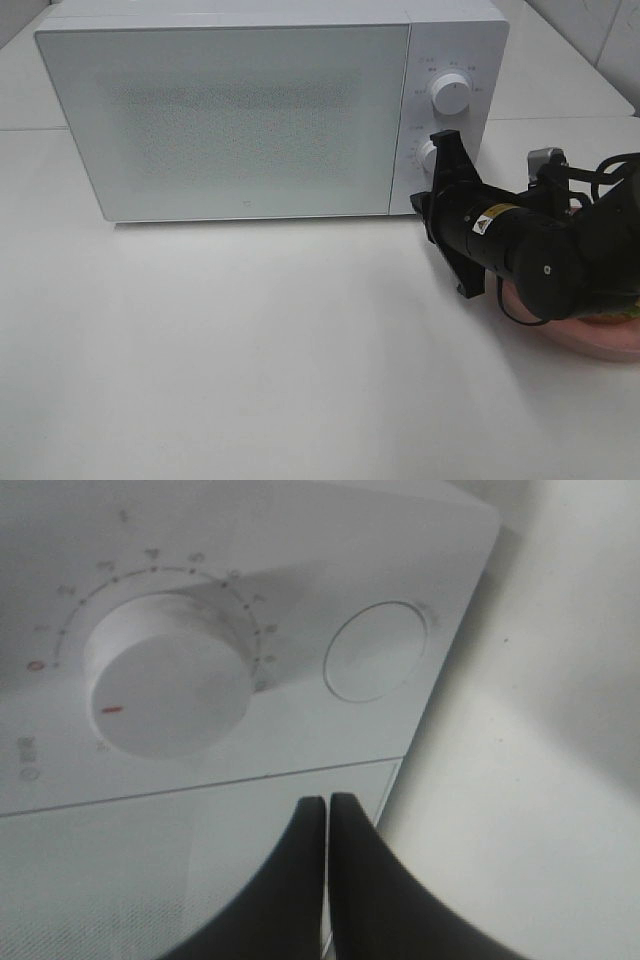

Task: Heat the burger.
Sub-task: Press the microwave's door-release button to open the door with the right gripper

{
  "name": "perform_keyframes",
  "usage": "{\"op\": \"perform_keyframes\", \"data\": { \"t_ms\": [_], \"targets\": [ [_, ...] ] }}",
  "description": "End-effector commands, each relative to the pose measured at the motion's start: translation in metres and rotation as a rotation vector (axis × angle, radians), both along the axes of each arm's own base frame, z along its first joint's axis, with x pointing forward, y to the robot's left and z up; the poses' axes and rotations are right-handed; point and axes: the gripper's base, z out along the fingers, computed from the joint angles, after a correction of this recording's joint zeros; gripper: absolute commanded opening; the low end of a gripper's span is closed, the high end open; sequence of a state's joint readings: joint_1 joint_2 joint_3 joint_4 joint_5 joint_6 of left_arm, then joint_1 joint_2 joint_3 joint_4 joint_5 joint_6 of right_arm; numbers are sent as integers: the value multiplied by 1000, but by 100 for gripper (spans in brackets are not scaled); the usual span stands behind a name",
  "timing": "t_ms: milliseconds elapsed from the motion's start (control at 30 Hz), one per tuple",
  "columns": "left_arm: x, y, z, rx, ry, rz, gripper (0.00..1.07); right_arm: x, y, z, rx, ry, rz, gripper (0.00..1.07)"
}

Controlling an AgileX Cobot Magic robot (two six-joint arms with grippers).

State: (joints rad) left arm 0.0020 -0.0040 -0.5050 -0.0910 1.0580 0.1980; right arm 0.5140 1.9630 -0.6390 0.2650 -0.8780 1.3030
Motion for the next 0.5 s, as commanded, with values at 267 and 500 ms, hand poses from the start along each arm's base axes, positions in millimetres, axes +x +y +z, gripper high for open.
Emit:
{"op": "perform_keyframes", "data": {
  "t_ms": [267, 500],
  "targets": [
    [-3, 0, 1, -9, -34, 1, 0, 19, -1, -4, 17, -57, -120, 2],
    [-3, 0, 1, -9, -34, 1, 0, 31, 2, -9, 16, -60, -154, 2]
  ]
}}
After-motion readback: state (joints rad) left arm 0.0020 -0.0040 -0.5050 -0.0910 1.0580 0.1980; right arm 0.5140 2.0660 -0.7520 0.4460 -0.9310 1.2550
